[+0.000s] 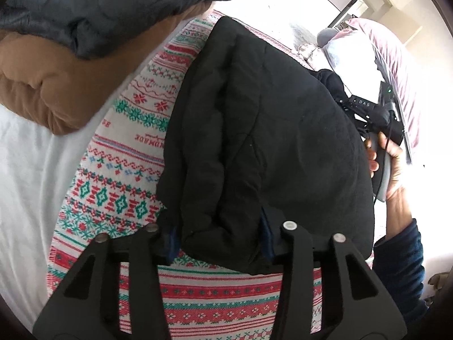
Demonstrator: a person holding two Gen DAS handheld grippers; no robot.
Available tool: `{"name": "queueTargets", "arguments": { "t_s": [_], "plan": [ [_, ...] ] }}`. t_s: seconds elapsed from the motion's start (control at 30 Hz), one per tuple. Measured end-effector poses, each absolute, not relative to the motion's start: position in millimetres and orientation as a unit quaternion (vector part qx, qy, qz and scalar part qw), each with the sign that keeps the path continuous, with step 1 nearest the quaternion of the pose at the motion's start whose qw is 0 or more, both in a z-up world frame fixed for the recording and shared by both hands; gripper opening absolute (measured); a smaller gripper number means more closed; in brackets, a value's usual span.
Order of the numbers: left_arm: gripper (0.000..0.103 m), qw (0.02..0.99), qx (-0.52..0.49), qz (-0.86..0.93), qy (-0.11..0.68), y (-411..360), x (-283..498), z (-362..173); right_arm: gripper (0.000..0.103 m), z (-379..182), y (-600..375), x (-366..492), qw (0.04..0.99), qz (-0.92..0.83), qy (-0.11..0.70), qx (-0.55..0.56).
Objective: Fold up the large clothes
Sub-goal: 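Lift the coat bundle with the left gripper and carry it toward the pillows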
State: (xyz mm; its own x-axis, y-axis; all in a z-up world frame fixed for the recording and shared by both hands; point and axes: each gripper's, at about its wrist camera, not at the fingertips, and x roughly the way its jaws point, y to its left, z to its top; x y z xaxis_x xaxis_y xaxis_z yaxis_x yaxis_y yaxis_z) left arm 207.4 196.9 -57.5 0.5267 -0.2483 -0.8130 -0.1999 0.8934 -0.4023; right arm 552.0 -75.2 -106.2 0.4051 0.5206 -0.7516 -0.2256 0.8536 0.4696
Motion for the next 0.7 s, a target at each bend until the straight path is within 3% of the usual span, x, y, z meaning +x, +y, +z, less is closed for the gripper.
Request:
{"name": "queueTargets", "arguments": {
  "t_s": [0.43,0.7],
  "plan": [
    [0.039,0.874,-0.214,-0.046,0.435,174,185,-8,0.027,2,-45,501,0.877,0.251,0.404,0.067],
    [0.039,0.891,-0.197,-0.107,0.394,125,169,30,0.027,65,-117,454,0.9,0.22,0.371,0.065]
  ]
}}
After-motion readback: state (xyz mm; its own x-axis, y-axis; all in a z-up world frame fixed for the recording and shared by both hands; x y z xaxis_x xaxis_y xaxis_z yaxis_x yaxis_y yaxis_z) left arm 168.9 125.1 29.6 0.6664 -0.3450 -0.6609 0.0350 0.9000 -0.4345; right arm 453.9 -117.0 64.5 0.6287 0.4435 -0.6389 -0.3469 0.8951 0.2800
